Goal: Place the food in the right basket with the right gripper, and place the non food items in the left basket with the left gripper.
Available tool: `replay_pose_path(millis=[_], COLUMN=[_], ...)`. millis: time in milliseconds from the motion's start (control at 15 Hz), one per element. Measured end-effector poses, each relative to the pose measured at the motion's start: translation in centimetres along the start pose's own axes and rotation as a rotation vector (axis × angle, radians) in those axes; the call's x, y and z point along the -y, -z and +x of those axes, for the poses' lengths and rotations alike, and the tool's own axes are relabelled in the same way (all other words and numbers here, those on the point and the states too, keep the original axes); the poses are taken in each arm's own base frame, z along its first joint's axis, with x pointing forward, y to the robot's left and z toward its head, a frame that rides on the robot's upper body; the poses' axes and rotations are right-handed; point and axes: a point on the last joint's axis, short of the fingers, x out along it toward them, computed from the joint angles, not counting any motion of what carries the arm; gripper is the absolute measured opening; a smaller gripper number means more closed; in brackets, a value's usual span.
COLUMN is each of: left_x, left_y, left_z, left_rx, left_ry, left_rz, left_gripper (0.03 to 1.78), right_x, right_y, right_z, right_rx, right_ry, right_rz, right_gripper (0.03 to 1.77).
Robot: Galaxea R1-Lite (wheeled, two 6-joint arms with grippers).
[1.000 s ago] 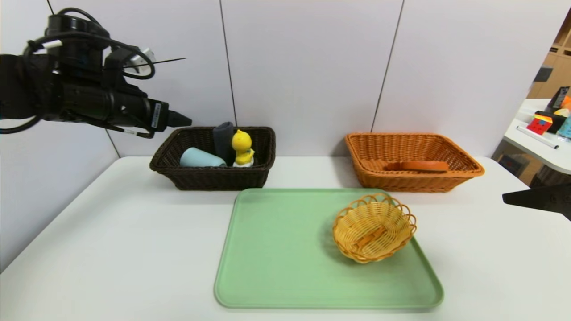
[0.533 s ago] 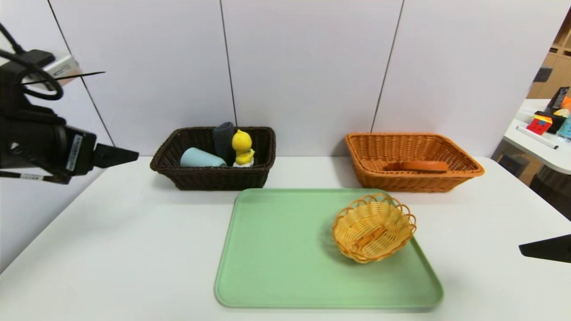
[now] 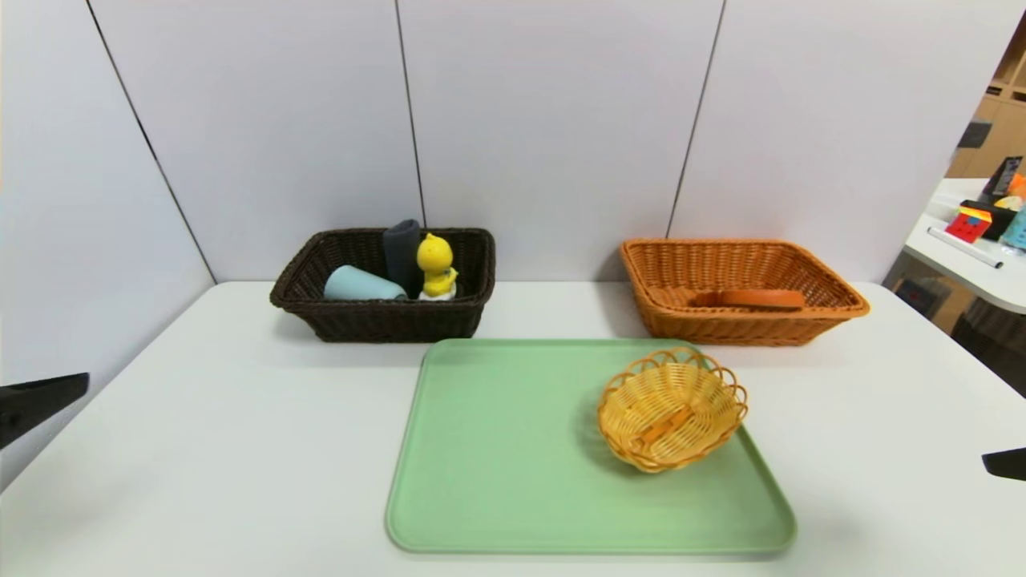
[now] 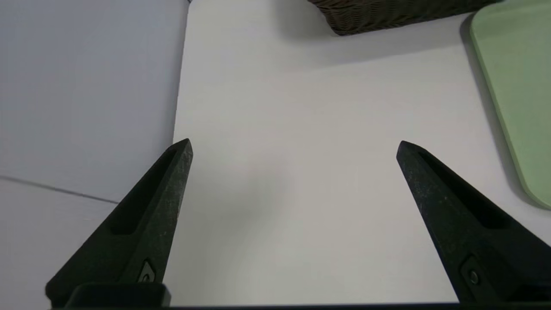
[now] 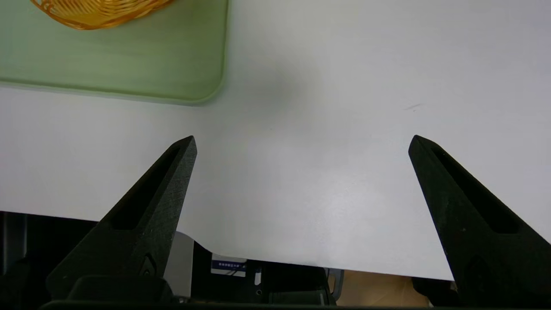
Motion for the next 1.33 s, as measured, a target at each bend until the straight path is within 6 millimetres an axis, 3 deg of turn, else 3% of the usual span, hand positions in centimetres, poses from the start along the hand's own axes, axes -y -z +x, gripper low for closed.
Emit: replay_pose_path(millis=[267,800,1133,1333], left_x=[-0.4,0.8,1.6,1.9], left_y=[2.5,10.3,14.0,15.7], left_z=[-3.0,-7.2,-8.2,-8.6], left_rx=[0.064,0.191,0.269,0.324], left_ry=[-0.078,-0.134,-0.098,-0.062], left_rz=[-0.047,-0.095,-0.115,-0.099], left_gripper=[1.69,1.69,1.69,1.69], right_x=[0.6,0.0,-0.4,-0.4], right_y=[2.5,13.9,19.2,20.6], right_z=[-1.4,-4.0,-3.9,-2.9], right_rx=[0.053,0.352,0.615,0.783], right_ry=[0.028,0.096,0.098,0.124], right_rz=[0.059,0.099,0.088,0.007], right_gripper=[1.7,1.7,1.7,1.7])
